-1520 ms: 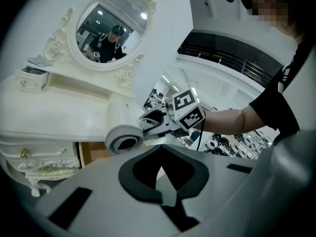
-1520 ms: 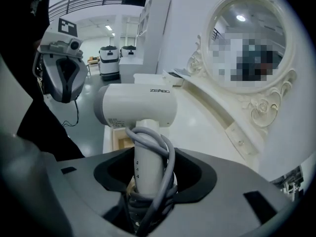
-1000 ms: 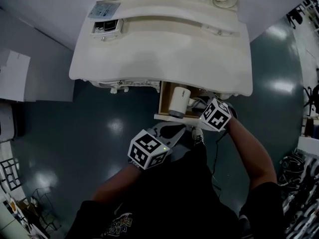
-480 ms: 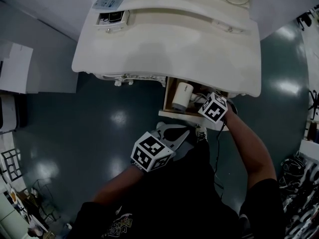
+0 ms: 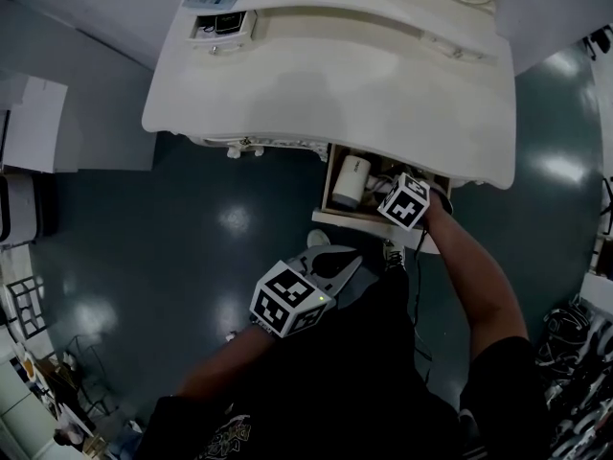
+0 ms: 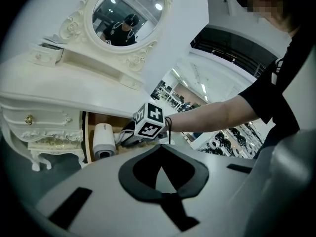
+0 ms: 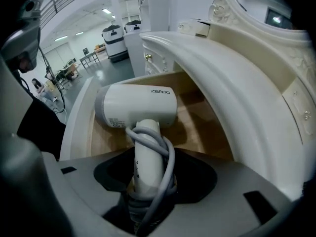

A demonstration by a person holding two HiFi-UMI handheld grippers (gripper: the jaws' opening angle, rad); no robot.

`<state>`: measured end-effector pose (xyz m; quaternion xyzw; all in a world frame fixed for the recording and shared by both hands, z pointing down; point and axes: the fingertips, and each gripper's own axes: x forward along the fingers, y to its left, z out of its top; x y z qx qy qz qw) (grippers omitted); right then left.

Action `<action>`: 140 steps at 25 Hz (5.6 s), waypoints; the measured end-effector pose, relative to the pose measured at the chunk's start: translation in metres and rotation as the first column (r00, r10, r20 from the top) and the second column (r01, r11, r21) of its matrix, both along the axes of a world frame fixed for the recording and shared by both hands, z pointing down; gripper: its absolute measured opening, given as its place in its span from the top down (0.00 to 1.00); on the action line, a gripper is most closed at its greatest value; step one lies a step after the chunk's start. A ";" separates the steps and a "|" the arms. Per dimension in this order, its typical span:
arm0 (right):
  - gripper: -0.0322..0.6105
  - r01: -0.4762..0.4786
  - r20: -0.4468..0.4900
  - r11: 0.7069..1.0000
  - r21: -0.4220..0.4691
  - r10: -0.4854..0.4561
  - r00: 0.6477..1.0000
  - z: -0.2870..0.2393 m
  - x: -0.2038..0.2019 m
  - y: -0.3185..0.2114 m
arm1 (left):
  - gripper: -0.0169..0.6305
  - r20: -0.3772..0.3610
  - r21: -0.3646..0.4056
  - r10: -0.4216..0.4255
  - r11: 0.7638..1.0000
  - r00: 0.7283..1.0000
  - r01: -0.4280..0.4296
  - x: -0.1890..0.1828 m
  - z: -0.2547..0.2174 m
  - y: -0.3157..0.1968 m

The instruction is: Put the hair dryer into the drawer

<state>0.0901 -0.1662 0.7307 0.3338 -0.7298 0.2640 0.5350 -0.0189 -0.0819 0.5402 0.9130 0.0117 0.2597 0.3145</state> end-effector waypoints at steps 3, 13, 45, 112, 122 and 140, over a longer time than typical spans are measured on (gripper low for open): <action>0.58 -0.001 -0.001 1.000 -0.001 0.001 1.000 0.009 -0.002 -0.001 | 0.97 0.016 -0.011 -0.007 1.000 1.000 0.007 -0.005 0.004 0.002; 0.58 0.040 -0.025 0.998 0.040 -0.039 0.999 0.024 -0.002 -0.010 | 0.97 0.027 -0.031 -0.056 0.998 0.998 0.057 -0.006 0.012 0.002; 0.90 -0.511 0.681 0.804 0.303 0.192 0.707 -0.192 0.055 0.011 | 0.97 -0.042 0.136 -0.370 0.918 0.928 0.373 0.055 -0.054 0.003; 0.90 -0.424 0.799 0.881 0.210 0.095 0.594 -0.306 -0.160 0.341 | 0.97 -0.191 0.093 -0.523 0.833 0.831 0.546 -0.085 -0.112 0.258; 0.90 -0.435 0.800 0.871 0.226 0.089 0.594 -0.309 -0.155 0.354 | 0.97 -0.197 0.112 -0.498 0.844 0.845 0.524 -0.079 -0.116 0.270; 0.90 -0.434 0.794 0.874 0.220 0.098 0.600 -0.305 -0.149 0.347 | 0.97 -0.190 0.104 -0.498 0.847 0.846 0.522 -0.073 -0.112 0.265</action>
